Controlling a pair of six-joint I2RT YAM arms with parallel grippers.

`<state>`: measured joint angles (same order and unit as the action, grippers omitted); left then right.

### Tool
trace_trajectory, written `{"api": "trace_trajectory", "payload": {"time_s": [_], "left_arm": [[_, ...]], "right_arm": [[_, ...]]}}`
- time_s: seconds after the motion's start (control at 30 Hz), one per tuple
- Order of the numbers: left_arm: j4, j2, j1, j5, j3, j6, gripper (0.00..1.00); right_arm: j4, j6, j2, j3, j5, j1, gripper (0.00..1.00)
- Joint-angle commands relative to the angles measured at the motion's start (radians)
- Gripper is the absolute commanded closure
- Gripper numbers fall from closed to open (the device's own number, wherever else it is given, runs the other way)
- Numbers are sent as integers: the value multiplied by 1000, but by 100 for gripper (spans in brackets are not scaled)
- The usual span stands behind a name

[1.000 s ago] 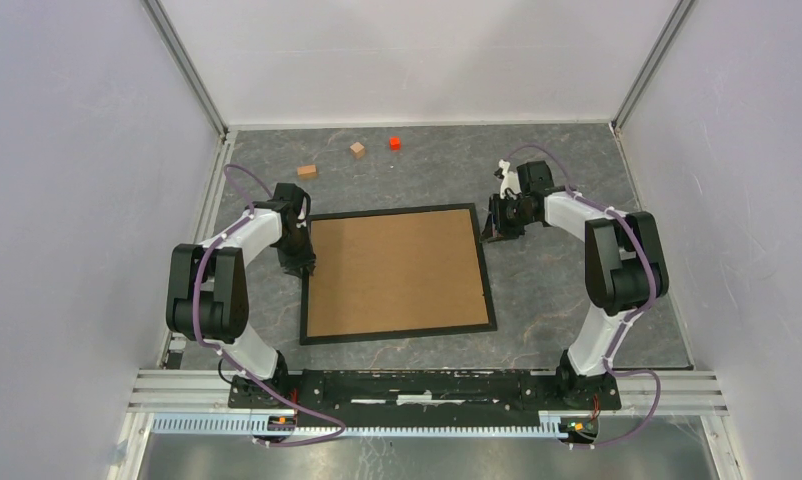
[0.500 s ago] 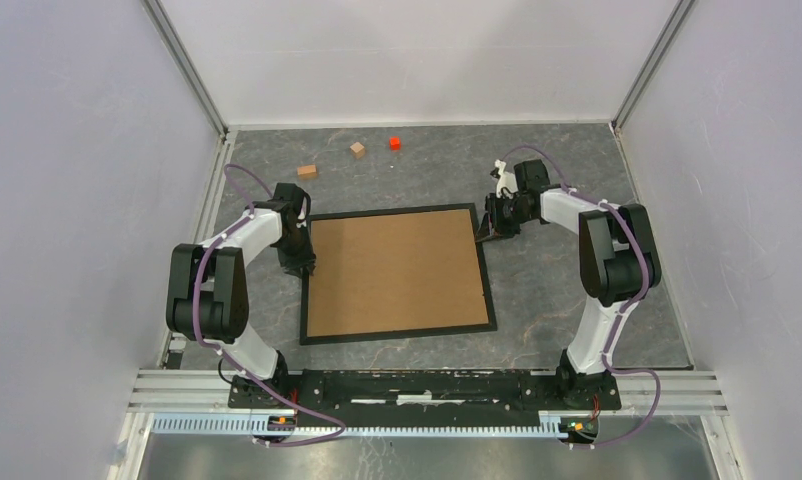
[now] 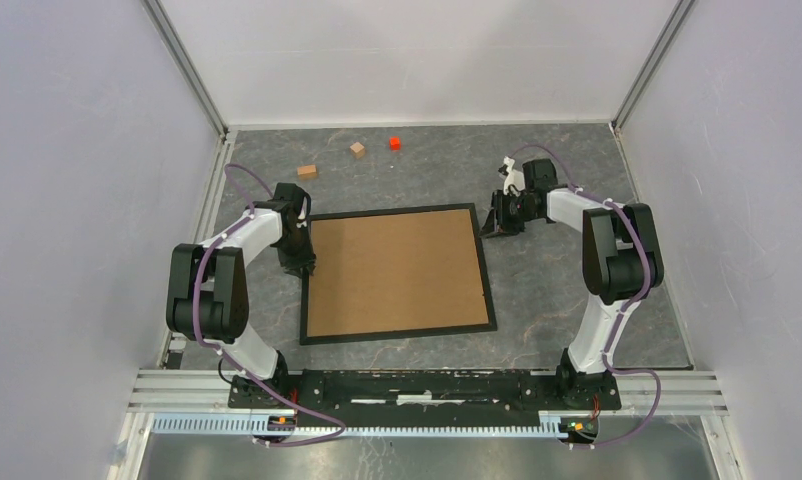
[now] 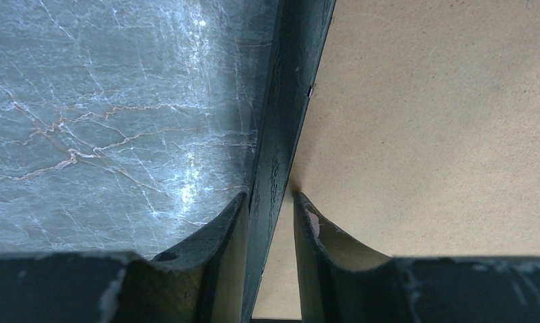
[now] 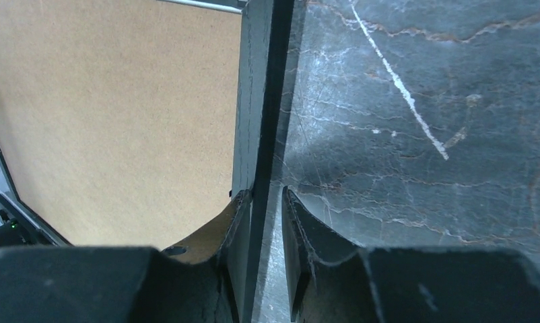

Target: Put the photo into the frame

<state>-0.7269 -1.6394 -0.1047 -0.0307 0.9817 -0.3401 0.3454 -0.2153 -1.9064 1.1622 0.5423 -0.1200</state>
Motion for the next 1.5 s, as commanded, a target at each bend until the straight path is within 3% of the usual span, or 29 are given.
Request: {"api": "trace_trajectory", "payload": {"time_s": [0.0,0.73,1.17,1.47], "left_arm": [[-4,-53,-26,26,-35,30,64],[-4,-45,-28,26,-32,30,64],[-5,-50,-32,50,-29,31,64],[-4,-51,-35,52,-31,32,64]], "right_arm": [[-30,2,3,-19,31,-8,71],[1,2,-37,-24,-67,-59,73],[37,-37,-106,-38,-315,-181,74],[161,-18,-191,26,-605,-291,72]]}}
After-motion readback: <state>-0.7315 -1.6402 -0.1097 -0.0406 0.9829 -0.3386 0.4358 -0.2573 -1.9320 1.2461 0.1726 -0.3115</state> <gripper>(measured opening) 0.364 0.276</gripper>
